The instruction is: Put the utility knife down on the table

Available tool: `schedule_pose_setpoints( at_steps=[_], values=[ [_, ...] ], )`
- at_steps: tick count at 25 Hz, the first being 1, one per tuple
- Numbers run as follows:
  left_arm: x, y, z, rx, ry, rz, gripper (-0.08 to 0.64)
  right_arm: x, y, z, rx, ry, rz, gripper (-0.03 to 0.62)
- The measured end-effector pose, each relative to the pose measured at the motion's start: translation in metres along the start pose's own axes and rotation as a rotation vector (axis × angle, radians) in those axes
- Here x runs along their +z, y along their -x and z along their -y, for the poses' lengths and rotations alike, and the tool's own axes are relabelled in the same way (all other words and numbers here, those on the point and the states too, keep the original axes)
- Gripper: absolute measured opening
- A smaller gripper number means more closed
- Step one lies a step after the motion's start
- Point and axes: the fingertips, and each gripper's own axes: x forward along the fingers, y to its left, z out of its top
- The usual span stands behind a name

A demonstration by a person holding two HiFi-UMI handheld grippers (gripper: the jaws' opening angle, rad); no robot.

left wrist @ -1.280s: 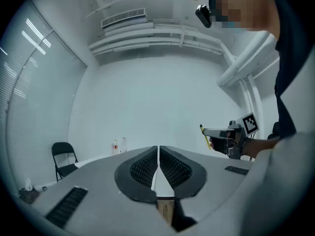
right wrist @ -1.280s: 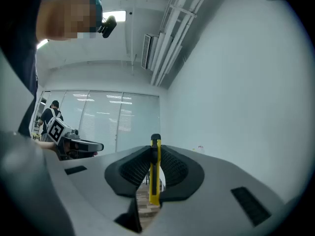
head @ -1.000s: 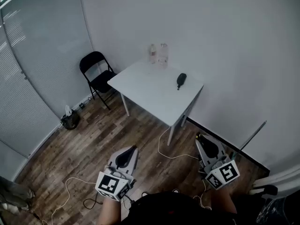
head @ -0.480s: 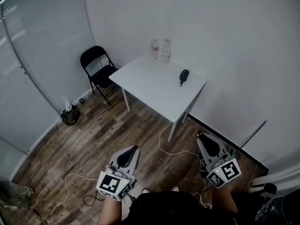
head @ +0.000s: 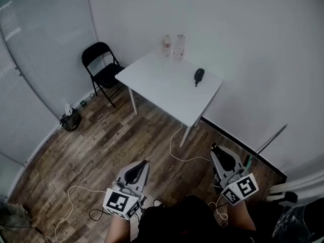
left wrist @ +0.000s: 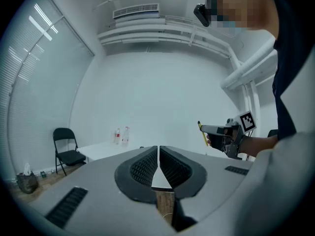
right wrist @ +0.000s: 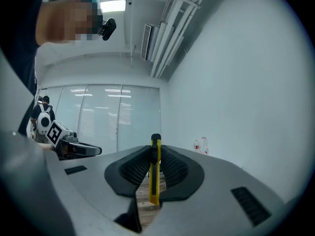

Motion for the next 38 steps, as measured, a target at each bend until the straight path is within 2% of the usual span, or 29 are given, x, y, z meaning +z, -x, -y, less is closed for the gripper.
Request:
schedule_pose_setpoints(
  at_steps=[5,9,19,26,31,38],
  values=[
    [-0.007,-0.026,0.000,-0.043,0.024,-0.016,0.031,-0.008,-0.005,0.016,-0.028,-0.009,-0.026,0.075],
    [-0.014,-0.061,-0.001,-0.061,0.017,-0.038,0.031,-0.016,-0.017,0.049,-0.046,-0.034,-0.024,0.075],
    [0.001,-0.162,-0.019,-0.020,0.025,-0.021,0.031,-0.014,-0.078,0.151,-0.008,-0.050,0.013,0.075],
    [0.002,-0.234,-0.015,0.026,0.038,-0.058,0.031,-0.030,-0.104,0.226,0.017,-0.106,0.006,0.075],
    [0.000,-0.267,-0.012,0.050,0.038,-0.091,0.031,-0.035,-0.117,0.260,0.049,-0.146,0.020,0.075],
    [-0.001,-0.303,-0.032,0.037,0.034,-0.108,0.031,-0.048,-0.135,0.285,0.036,-0.149,0.000,0.075]
  ],
)
